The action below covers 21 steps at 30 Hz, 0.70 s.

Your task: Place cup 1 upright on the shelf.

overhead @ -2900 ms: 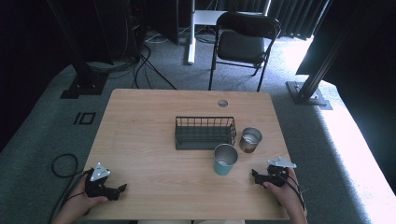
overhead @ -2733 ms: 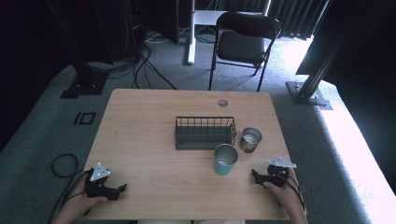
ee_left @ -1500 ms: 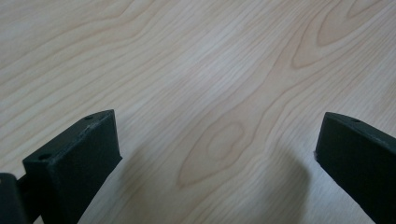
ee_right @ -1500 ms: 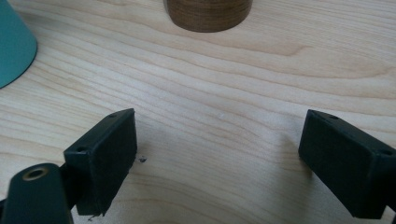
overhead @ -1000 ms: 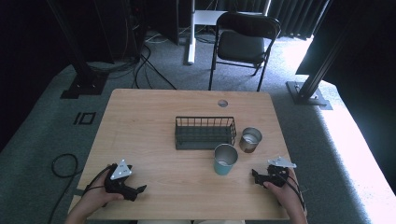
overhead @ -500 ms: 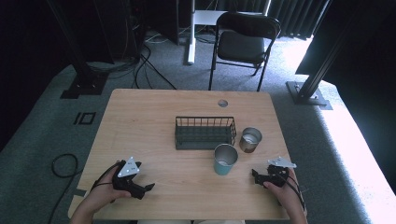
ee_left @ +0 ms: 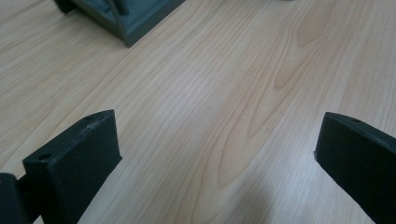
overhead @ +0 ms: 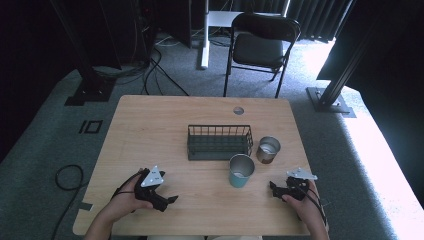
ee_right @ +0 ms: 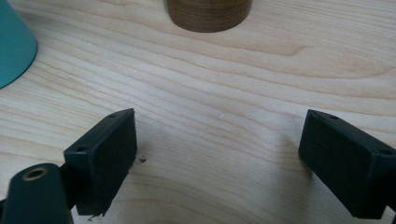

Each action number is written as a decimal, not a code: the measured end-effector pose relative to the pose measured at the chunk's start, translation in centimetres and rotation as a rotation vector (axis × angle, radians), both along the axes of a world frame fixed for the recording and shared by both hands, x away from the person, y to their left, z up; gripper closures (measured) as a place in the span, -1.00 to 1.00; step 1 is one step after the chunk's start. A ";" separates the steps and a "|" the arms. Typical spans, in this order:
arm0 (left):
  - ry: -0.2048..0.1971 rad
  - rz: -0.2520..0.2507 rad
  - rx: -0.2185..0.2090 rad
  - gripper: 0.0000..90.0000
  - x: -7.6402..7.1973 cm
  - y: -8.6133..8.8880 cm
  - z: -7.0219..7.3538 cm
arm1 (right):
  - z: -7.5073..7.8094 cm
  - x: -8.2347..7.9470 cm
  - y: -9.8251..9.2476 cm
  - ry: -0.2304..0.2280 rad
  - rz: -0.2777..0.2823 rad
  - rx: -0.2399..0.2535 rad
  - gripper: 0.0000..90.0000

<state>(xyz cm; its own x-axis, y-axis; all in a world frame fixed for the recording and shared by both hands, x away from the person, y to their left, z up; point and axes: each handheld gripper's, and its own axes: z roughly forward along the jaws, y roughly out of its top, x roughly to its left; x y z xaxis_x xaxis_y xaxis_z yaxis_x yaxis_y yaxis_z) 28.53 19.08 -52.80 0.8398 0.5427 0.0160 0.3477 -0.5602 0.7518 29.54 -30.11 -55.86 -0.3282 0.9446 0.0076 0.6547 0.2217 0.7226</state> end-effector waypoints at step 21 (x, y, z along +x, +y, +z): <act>-0.036 -0.111 -0.023 -0.99 1.2 -4.5 1.6 | 0.0 0.0 0.0 0.000 0.000 0.001 -0.75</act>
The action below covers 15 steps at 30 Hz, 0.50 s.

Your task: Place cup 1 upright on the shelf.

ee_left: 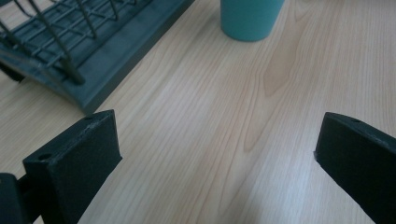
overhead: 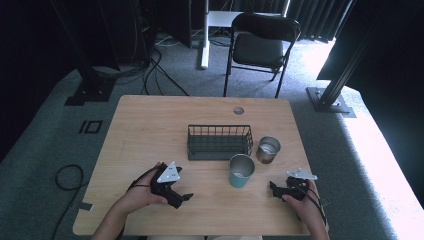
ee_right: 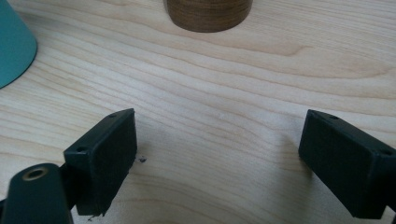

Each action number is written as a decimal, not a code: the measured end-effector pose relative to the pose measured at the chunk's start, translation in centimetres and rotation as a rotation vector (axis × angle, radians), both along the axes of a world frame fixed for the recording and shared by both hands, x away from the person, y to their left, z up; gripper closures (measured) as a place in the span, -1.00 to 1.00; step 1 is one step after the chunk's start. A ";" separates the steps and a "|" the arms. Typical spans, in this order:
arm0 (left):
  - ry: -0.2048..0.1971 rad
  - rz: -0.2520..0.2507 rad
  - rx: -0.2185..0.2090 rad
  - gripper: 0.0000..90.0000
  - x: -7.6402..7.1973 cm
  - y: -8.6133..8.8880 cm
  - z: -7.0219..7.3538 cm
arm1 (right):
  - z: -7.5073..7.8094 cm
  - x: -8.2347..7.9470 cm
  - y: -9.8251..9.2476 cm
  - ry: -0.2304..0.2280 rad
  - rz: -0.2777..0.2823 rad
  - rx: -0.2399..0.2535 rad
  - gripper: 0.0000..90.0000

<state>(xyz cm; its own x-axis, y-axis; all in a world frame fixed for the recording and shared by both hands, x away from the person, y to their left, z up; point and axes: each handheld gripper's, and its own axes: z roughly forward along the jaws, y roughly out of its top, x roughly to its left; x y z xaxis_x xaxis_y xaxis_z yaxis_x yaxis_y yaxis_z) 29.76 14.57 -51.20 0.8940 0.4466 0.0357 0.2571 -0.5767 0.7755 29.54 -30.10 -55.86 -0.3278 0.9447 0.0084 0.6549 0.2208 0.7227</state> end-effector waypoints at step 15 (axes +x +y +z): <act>-0.028 -0.058 -0.037 -0.99 0.8 -3.3 0.9 | 0.0 0.0 0.0 0.000 -0.001 0.000 -0.76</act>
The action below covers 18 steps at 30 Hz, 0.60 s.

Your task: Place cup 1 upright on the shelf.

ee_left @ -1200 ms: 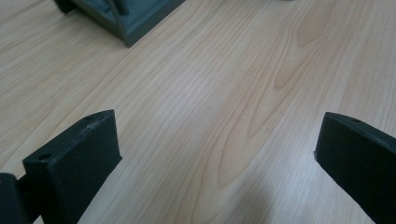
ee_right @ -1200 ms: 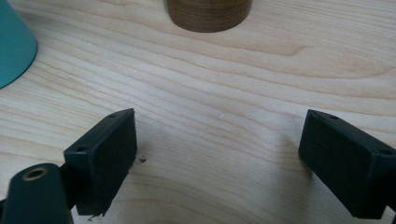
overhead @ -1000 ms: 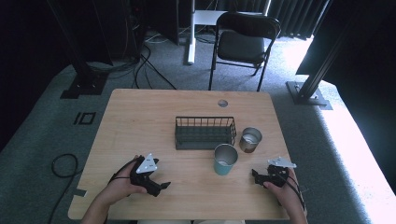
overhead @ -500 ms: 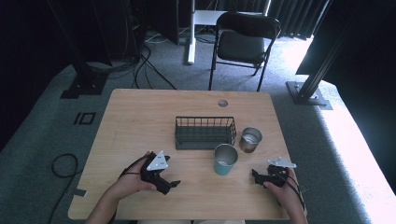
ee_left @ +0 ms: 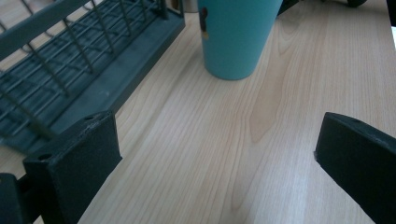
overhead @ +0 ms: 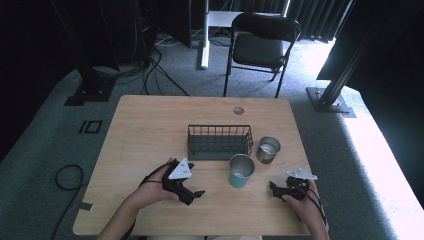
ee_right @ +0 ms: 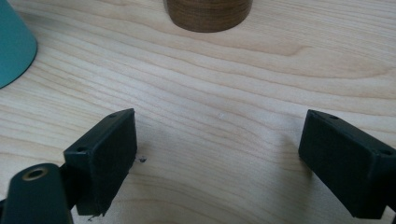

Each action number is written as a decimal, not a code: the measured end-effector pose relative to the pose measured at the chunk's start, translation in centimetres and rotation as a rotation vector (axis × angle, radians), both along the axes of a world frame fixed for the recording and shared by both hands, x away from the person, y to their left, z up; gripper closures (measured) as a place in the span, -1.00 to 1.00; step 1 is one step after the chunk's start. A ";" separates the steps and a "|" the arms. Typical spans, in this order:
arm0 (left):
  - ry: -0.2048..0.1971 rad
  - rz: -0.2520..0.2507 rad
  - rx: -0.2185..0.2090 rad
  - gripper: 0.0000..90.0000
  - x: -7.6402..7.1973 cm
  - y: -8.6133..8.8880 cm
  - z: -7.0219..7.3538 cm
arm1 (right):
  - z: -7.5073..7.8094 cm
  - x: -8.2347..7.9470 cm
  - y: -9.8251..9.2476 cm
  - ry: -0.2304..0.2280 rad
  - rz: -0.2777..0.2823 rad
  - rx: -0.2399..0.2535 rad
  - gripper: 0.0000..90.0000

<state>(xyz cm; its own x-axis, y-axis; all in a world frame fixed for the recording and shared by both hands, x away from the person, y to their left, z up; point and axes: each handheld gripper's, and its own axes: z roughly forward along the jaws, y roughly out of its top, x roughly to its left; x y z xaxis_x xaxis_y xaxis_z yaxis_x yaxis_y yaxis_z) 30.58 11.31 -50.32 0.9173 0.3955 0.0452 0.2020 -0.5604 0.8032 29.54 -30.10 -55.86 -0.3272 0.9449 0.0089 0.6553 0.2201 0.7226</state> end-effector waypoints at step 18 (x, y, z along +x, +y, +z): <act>-0.012 -0.042 -0.036 -0.99 1.1 -3.0 -0.2 | 0.0 0.0 0.0 0.000 0.000 0.000 -0.76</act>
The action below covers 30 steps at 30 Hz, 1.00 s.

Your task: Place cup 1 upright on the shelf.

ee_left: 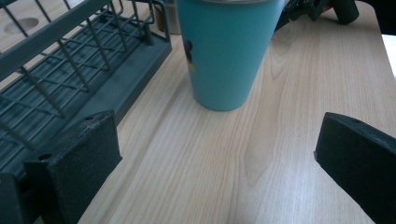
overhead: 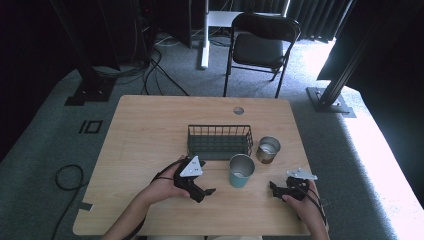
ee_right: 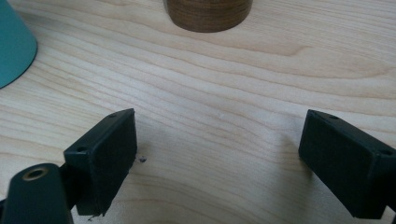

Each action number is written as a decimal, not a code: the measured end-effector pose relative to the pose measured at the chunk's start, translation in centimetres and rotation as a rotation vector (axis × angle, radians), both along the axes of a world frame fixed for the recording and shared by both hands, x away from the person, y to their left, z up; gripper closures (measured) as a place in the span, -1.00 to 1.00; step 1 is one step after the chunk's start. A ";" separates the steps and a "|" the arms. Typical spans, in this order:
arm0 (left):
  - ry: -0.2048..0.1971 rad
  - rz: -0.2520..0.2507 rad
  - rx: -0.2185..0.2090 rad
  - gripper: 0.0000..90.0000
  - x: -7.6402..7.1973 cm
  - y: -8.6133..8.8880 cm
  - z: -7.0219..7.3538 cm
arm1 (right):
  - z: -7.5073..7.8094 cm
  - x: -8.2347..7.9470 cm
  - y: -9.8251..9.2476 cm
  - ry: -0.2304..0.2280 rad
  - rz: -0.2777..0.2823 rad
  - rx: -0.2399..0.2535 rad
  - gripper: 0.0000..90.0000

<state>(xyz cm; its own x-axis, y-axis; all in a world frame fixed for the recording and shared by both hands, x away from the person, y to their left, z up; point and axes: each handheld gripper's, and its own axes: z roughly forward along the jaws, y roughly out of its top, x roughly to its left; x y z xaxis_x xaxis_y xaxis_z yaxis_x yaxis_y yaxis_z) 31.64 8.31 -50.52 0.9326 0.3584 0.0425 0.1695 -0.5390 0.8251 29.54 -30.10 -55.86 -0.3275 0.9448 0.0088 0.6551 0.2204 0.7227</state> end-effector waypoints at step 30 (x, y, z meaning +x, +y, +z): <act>0.002 -0.043 -0.036 -0.99 1.9 -5.4 -0.6 | 0.0 0.0 0.0 0.000 0.000 0.000 -0.75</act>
